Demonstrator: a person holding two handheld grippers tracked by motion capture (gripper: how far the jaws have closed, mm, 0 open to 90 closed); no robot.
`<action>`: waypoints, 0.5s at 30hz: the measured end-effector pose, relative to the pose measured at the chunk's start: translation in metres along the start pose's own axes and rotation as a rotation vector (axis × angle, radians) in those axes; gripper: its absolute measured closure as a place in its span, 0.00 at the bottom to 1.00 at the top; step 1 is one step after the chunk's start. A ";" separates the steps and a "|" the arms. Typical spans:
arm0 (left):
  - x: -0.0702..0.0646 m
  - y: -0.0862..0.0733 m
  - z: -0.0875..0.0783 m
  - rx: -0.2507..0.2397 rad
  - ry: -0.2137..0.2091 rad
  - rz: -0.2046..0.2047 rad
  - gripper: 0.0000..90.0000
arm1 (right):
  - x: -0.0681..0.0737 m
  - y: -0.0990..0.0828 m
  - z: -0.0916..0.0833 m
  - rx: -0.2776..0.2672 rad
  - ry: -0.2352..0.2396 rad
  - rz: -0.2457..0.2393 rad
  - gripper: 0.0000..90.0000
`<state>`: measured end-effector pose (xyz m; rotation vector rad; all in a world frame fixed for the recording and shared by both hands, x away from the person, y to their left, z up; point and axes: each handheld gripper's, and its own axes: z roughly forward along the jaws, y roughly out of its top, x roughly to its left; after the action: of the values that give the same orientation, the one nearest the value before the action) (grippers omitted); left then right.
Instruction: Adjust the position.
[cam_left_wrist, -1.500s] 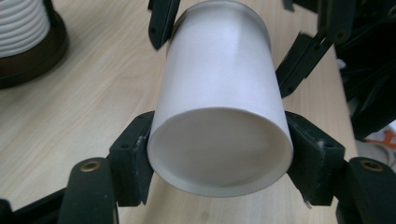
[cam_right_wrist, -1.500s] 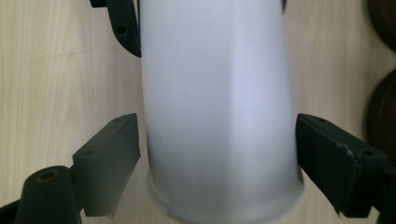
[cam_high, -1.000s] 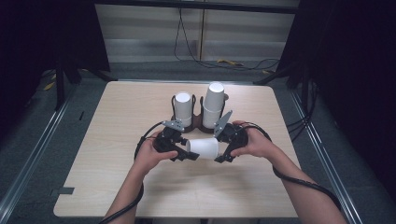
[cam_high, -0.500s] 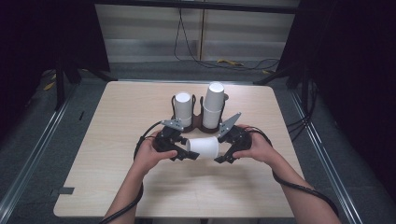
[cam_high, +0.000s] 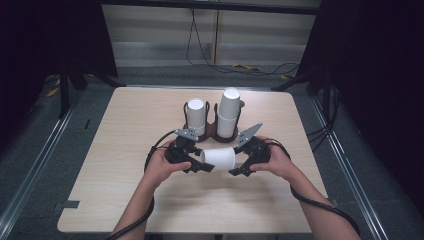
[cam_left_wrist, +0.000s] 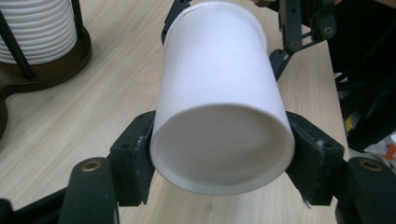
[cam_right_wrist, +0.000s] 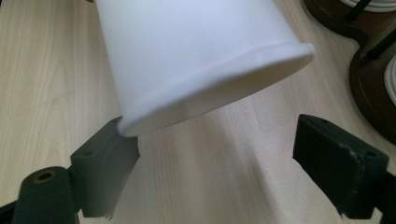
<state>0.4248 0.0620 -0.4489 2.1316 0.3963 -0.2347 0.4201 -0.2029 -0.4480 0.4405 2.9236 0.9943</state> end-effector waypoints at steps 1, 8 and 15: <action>0.000 0.000 0.000 0.001 0.001 -0.001 0.37 | -0.001 -0.001 0.000 -0.010 0.005 0.002 0.16; 0.002 0.001 -0.002 0.001 0.012 -0.011 0.37 | -0.001 -0.005 -0.002 -0.012 0.009 0.012 0.16; 0.004 0.001 -0.006 -0.008 0.011 -0.022 0.37 | -0.002 -0.006 -0.003 -0.035 0.011 0.017 0.15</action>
<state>0.4293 0.0672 -0.4465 2.1228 0.4270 -0.2341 0.4202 -0.2099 -0.4490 0.4614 2.9119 1.0522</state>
